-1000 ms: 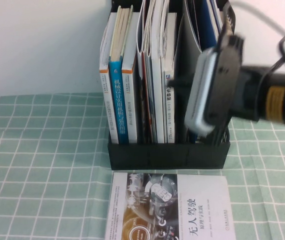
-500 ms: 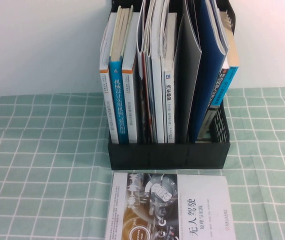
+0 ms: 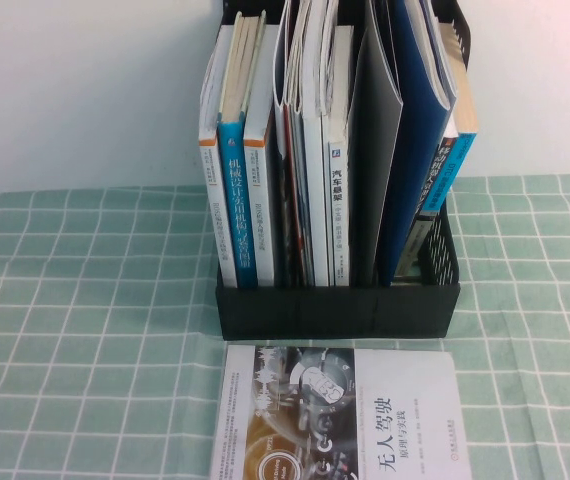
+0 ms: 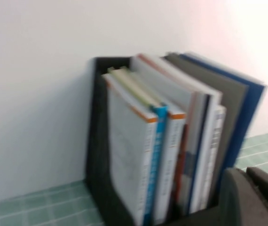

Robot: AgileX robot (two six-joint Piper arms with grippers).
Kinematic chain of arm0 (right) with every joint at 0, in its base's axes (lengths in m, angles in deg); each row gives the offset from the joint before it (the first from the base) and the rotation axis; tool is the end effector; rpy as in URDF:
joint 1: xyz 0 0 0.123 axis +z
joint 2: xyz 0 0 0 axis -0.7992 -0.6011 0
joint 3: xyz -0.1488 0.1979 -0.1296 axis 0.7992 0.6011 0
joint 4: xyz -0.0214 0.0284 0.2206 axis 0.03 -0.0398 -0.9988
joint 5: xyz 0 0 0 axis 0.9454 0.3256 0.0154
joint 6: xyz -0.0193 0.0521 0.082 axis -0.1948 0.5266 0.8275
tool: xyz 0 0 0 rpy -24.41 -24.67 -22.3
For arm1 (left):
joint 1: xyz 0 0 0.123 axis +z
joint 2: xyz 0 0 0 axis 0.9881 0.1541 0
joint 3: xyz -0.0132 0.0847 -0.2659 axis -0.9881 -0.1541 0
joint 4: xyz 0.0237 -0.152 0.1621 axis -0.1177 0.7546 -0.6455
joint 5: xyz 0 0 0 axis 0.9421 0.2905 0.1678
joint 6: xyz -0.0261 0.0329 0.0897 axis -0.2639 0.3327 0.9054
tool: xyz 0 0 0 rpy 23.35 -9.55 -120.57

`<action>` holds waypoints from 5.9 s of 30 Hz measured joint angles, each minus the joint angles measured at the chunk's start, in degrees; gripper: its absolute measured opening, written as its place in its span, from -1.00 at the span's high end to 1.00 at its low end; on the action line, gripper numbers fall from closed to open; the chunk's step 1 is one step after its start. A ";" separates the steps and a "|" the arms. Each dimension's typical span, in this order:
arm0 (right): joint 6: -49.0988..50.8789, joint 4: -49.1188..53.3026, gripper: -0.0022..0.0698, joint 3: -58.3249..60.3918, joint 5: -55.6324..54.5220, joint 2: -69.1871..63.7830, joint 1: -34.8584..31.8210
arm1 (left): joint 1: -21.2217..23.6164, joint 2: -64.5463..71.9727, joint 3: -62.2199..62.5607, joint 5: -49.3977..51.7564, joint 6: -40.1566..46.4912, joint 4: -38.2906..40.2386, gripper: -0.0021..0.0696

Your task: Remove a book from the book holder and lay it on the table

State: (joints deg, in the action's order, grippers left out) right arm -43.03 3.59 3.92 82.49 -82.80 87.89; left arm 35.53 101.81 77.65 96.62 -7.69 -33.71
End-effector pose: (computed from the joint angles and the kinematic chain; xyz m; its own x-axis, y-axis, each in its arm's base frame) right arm 0.1213 0.0499 0.3359 -0.4561 -0.5884 -0.6677 -0.4949 0.7912 -0.3592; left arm 0.0620 -0.0212 0.3443 -0.0775 -0.1027 -0.9917 0.4683 0.8744 -0.1271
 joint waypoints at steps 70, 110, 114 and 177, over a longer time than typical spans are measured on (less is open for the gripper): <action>-7.67 -23.20 0.95 34.95 -20.14 45.16 0.00 | 38.31 -22.37 -34.17 -4.95 46.06 48.85 0.95; -7.67 -18.53 0.95 38.26 -25.28 45.16 -2.47 | 37.97 -22.37 -34.17 -4.94 46.81 48.93 0.95; -7.67 -16.69 0.95 38.91 -27.89 45.16 -10.09 | 37.88 -22.37 -34.17 -4.94 46.81 48.93 0.95; -5.28 -13.74 0.95 50.01 -30.20 47.95 -32.66 | 37.88 -22.50 -34.07 -4.60 47.91 48.98 0.95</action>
State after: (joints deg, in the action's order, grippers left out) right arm -48.31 -10.16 53.93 52.29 -34.85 55.23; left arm 73.41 79.31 43.58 92.02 40.22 15.27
